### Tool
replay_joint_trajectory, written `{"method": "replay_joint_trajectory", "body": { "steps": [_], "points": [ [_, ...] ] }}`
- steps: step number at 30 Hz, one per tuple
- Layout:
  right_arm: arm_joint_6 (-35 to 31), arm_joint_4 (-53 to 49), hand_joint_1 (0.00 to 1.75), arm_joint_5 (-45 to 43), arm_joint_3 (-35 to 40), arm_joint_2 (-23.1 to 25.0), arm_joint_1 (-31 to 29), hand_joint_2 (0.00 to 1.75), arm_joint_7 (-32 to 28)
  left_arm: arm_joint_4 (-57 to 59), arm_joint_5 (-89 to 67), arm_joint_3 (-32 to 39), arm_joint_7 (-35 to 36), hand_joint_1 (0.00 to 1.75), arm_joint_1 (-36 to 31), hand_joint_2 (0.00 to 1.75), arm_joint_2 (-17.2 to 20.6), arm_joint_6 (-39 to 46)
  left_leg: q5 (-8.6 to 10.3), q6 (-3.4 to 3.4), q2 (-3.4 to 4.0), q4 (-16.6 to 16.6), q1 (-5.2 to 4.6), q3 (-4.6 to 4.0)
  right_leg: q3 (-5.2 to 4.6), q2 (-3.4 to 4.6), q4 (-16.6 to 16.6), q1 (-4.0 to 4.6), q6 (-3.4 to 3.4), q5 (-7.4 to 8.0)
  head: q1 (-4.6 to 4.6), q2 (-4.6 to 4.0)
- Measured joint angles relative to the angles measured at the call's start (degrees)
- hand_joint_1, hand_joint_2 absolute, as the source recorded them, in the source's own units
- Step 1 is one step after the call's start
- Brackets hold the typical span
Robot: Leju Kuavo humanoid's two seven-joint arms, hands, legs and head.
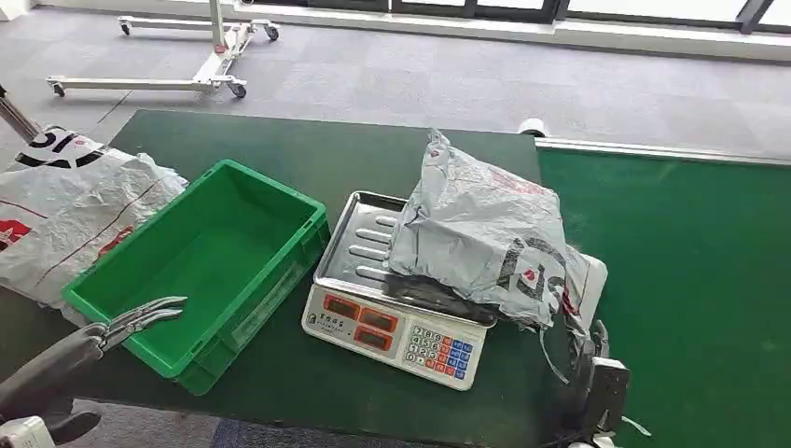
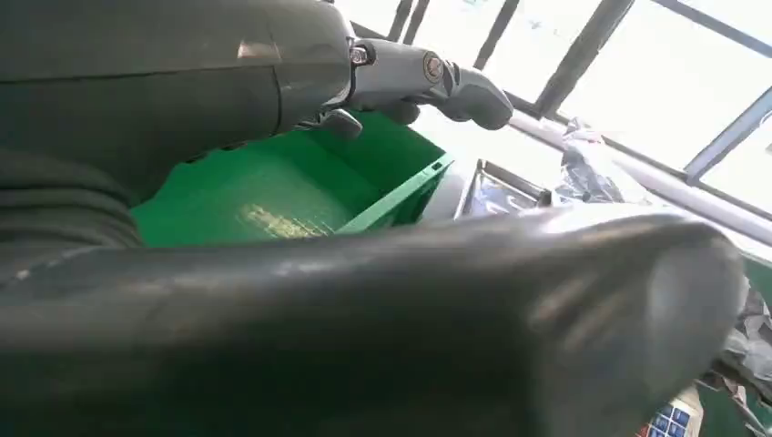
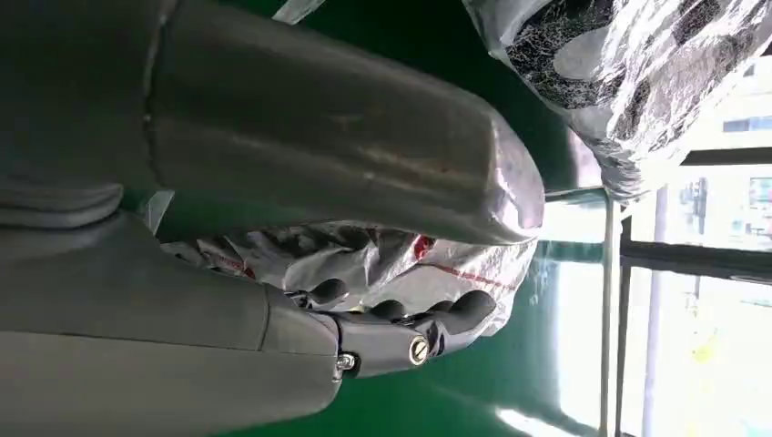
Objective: Moved the parcel from conveyor to table for the left to box.
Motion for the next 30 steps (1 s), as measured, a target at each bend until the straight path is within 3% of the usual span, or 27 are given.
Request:
{"method": "replay_joint_trajectory", "body": {
  "steps": [30],
  "points": [
    [-0.02,0.02,0.0,-0.02,0.0,0.02,-0.04,0.0,0.0,0.0,-0.22,0.07,-0.02,0.0,0.0,0.0,-0.63,0.0,0.0,0.0,0.0,0.0,0.0,0.0,0.0,0.0,0.0,0.0,0.0,0.0,0.0,0.0]
  ]
}}
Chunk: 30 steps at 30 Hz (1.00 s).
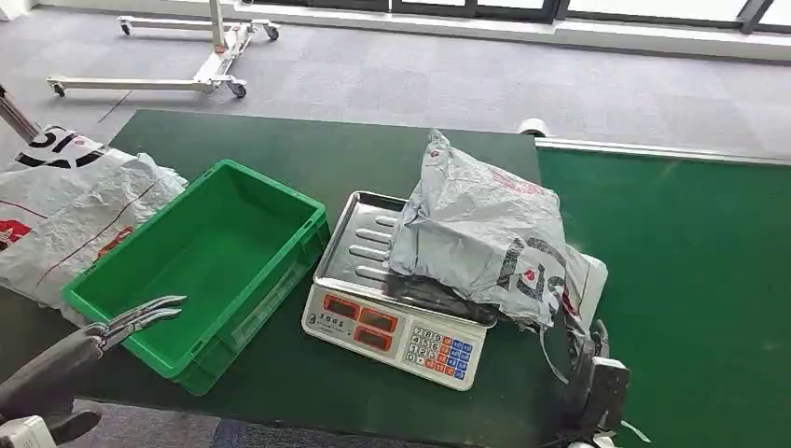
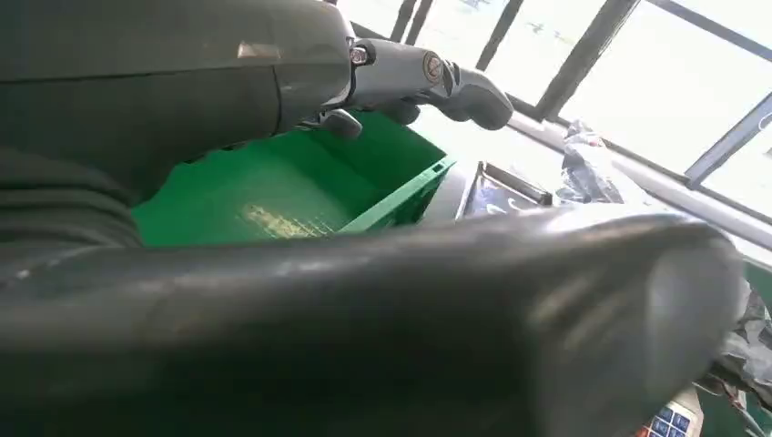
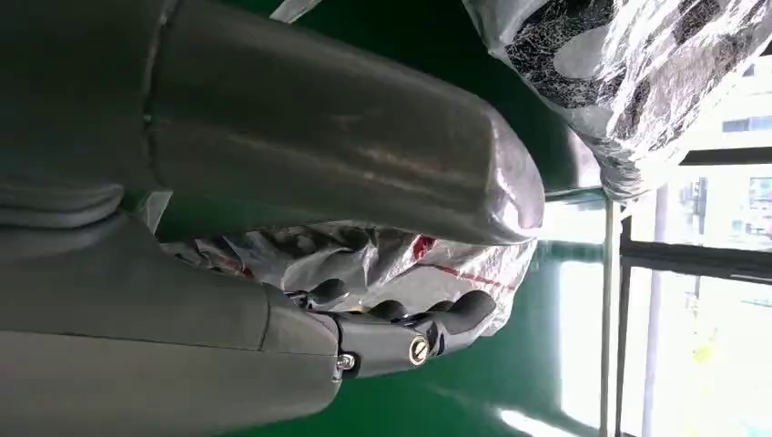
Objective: Moved the parcel from conveyor to table for the left to box.
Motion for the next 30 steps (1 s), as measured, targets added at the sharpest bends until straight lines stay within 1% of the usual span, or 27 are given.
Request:
{"method": "replay_joint_trajectory", "body": {
  "steps": [30],
  "points": [
    [0.0,0.0,0.0,0.0,0.0,0.0,-0.01,0.0,0.0,0.0,0.0,0.0,0.0,0.0,0.0,0.0,-0.07,0.0,0.0,0.0,0.0,0.0,0.0,0.0,-0.01,0.0,0.0,0.0,0.0,-0.01,0.0,0.0]
  ]
}}
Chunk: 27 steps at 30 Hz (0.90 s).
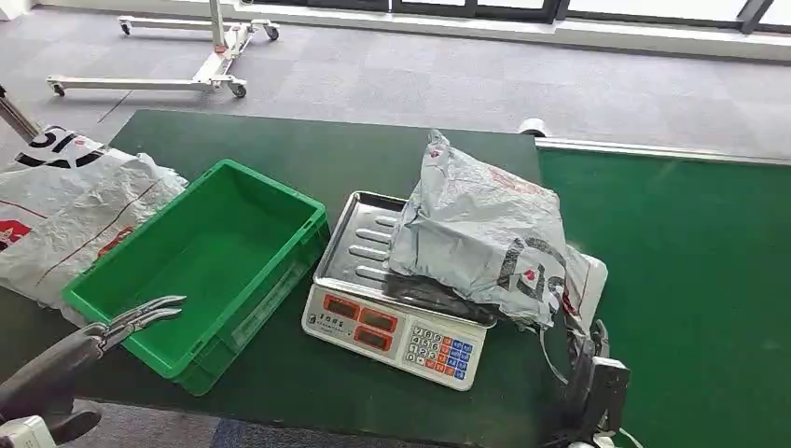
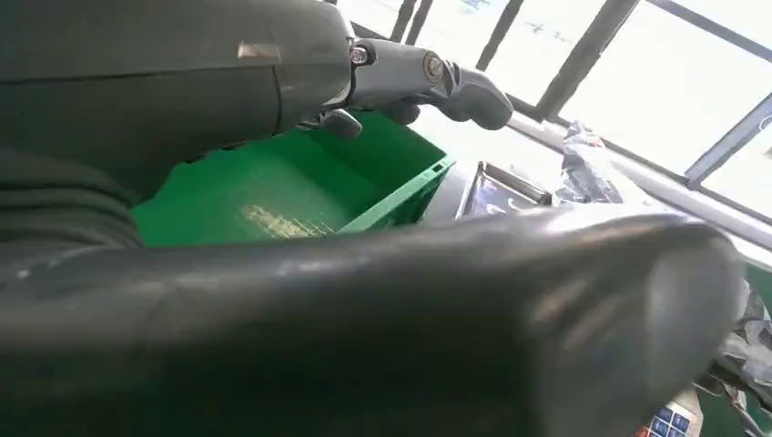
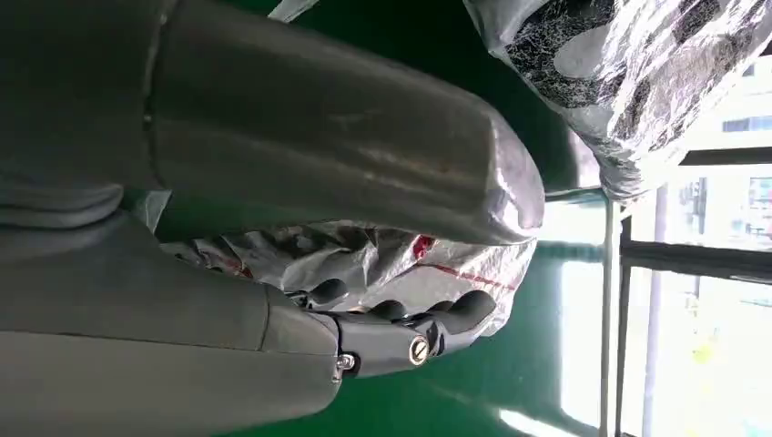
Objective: Moved the parcel from conveyor to table for the left to box.
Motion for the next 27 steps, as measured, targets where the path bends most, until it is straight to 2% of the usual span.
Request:
{"method": "replay_joint_trajectory", "body": {
  "steps": [27],
  "points": [
    [0.0,0.0,0.0,0.0,0.0,0.0,-0.01,0.0,0.0,0.0,0.0,0.0,0.0,0.0,0.0,0.0,-0.09,0.0,-0.01,-0.01,0.0,0.0,0.0,-0.01,-0.01,0.0,0.0,0.0,0.0,-0.01,0.0,0.0]
  ]
}}
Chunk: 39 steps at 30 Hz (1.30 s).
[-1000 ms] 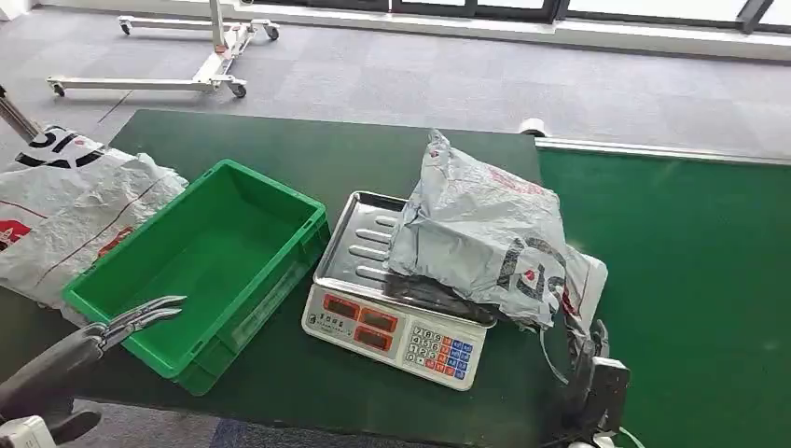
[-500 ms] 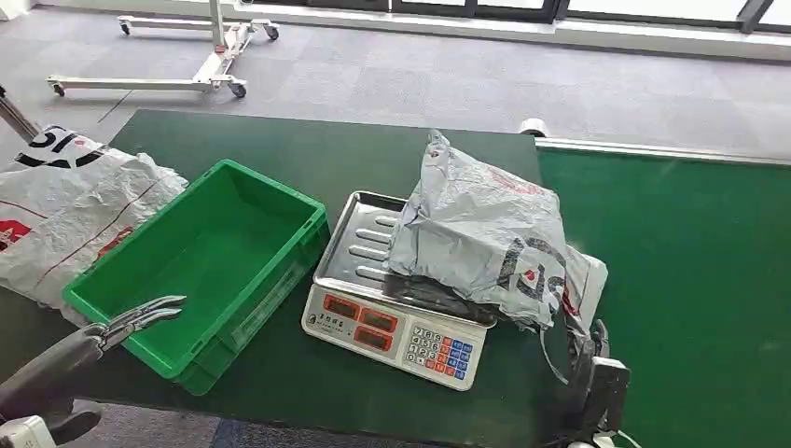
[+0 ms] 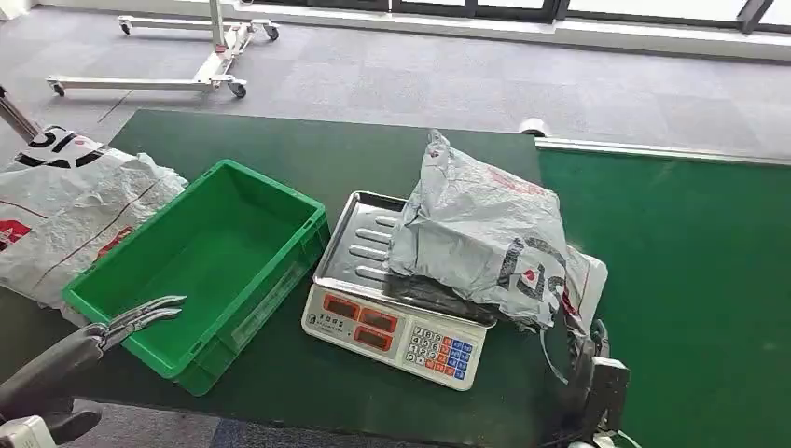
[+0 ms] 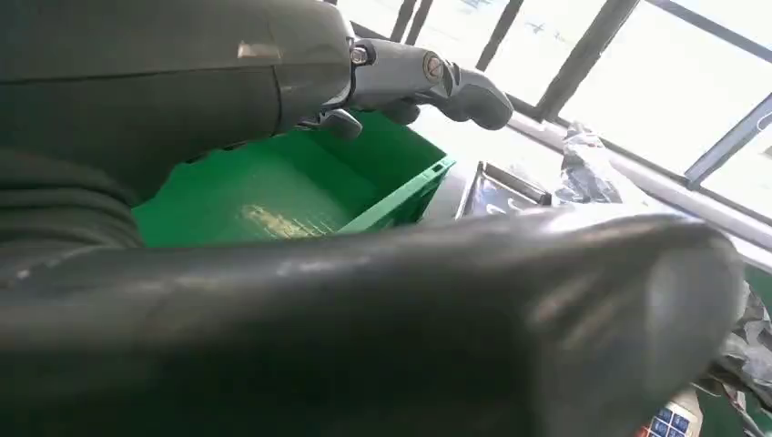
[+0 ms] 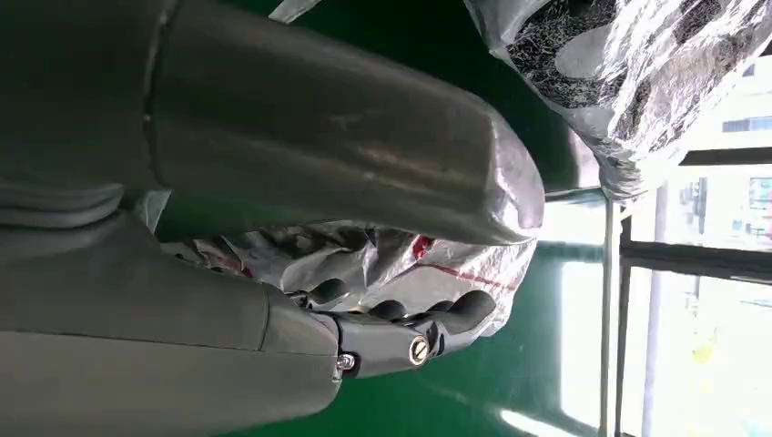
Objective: Moved the parcel from conveyor to table for the left to box.
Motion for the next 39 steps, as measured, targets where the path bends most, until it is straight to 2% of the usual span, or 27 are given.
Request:
{"method": "replay_joint_trajectory", "body": {
  "steps": [39],
  "points": [
    [0.0,0.0,0.0,0.0,0.0,0.0,-0.01,0.0,0.0,0.0,0.0,0.0,-0.02,0.0,0.0,0.0,0.0,0.0,-0.03,-0.02,0.0,0.0,0.0,-0.01,0.0,0.0,0.0,0.0,0.0,-0.01,0.0,0.0]
  ]
}}
